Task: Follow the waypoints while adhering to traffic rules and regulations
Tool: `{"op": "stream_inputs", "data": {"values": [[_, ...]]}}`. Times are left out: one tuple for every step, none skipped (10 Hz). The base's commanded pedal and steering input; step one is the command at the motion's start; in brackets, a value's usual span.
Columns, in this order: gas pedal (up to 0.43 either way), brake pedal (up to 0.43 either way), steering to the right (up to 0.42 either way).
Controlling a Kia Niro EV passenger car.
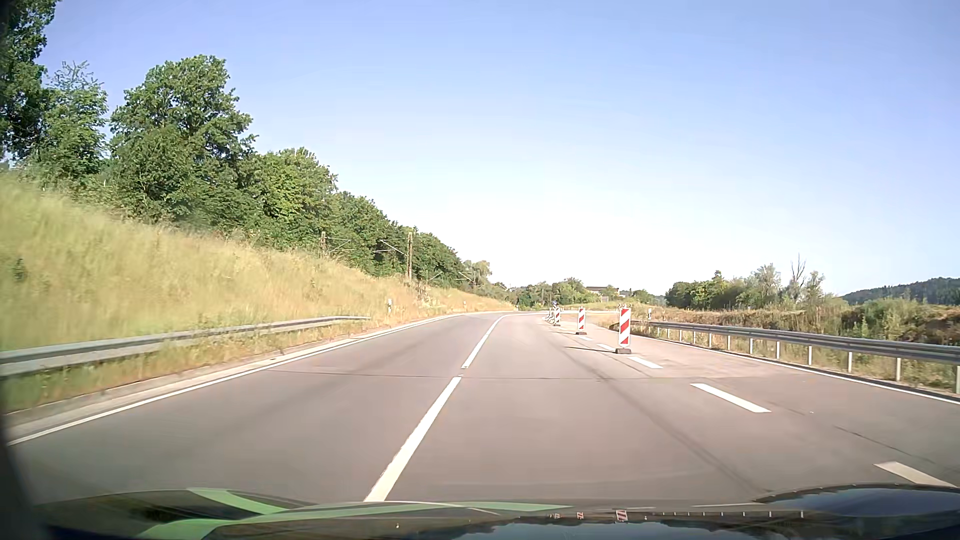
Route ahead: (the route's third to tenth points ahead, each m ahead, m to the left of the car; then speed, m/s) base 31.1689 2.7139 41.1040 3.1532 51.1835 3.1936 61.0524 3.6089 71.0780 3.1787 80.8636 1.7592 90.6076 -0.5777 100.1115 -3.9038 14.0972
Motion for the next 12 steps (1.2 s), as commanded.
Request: {"op": "stream_inputs", "data": {"values": [[0.02, 0.0, -0.001], [0.02, 0.0, -0.001], [0.028, 0.0, -0.001], [0.028, 0.0, -0.001], [0.047, 0.0, -0.001], [0.059, 0.0, -0.001], [0.059, 0.0, -0.001], [0.079, 0.0, -0.001], [0.079, 0.0, -0.001], [0.079, 0.0, -0.001], [0.079, 0.0, -0.001], [0.079, 0.0, -0.001]]}}
